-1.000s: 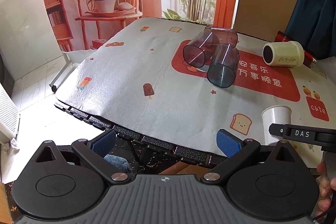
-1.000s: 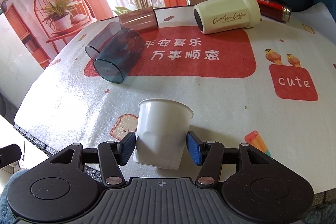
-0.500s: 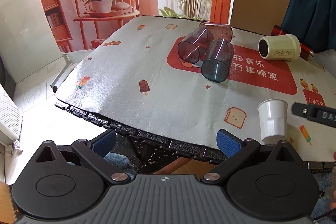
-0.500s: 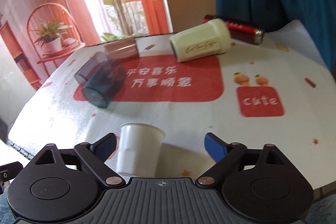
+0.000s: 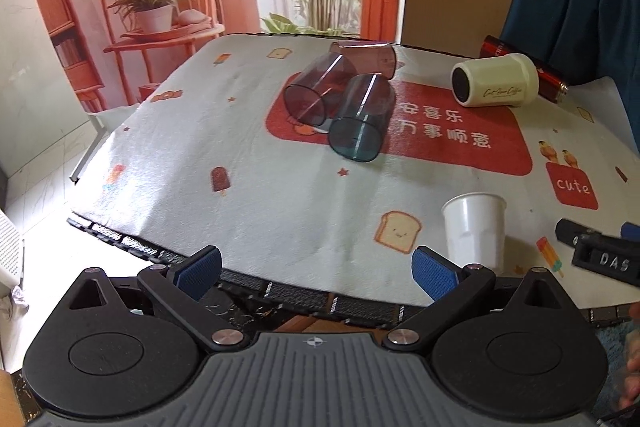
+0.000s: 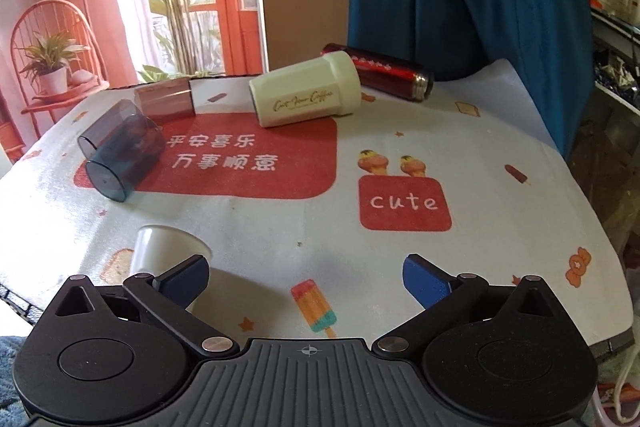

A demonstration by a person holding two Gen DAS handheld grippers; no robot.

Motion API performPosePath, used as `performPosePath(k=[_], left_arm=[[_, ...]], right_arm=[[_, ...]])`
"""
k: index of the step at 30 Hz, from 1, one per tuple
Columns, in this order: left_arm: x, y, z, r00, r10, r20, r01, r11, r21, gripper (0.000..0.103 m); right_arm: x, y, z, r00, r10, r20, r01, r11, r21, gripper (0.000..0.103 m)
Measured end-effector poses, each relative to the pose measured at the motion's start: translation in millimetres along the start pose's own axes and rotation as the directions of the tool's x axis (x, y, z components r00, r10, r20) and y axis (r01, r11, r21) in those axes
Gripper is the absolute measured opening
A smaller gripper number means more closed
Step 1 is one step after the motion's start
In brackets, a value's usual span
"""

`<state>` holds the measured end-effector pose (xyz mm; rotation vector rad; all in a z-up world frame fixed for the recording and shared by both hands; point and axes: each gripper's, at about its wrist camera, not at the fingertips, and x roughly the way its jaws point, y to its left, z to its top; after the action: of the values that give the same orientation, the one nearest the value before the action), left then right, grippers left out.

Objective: Flip cup upright
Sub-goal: 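Lift the white paper cup with the right gripper toward the left gripper, then close the left gripper on the white cup while the right gripper releases it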

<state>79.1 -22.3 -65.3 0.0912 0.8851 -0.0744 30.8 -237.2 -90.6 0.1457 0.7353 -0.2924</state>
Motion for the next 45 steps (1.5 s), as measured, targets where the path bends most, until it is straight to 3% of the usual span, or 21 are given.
performPosePath(k=[8,16,23,41,42,44,45], left_arm=[[25.9,-54.3,21.2,0.995,-0.095,0.016,0.093,0.993,0.075,0.097],[63.7,-84.2,26.0,0.987,-0.155,-0.051,0.159,0.983,0.087,0.091],[78.6,-97.2,25.9,0.979,-0.198,-0.059,0.203,0.973,0.111,0.091],[101.8,-101.3,19.3,0.967,-0.212,-0.139,0.228,0.967,0.110,0.077],[104.2,-101.4,18.6,0.968,-0.206,-0.146,0.223,0.968,0.111,0.075],[107.8,-99.7,17.4,0.965,-0.207,-0.163,0.226,0.968,0.107,0.061],[108.3,-98.3,16.9,0.964,-0.208,-0.166,0.227,0.969,0.101,0.061]], right_arm=[[18.3,-27.9,-1.9,0.998,-0.051,-0.026,0.052,0.996,0.074,0.103],[38.6,-39.6,-4.5,0.995,-0.067,-0.077,0.075,0.992,0.100,0.103],[47.2,-43.4,-5.2,0.993,-0.068,-0.097,0.079,0.990,0.115,0.103],[48.9,-43.2,-5.6,0.993,-0.058,-0.105,0.071,0.990,0.121,0.103],[49.0,-43.1,-5.3,0.993,-0.058,-0.104,0.070,0.990,0.120,0.103],[49.3,-43.2,-5.3,0.993,-0.058,-0.105,0.070,0.990,0.121,0.103],[49.3,-43.2,-5.1,0.993,-0.057,-0.105,0.070,0.990,0.122,0.103]])
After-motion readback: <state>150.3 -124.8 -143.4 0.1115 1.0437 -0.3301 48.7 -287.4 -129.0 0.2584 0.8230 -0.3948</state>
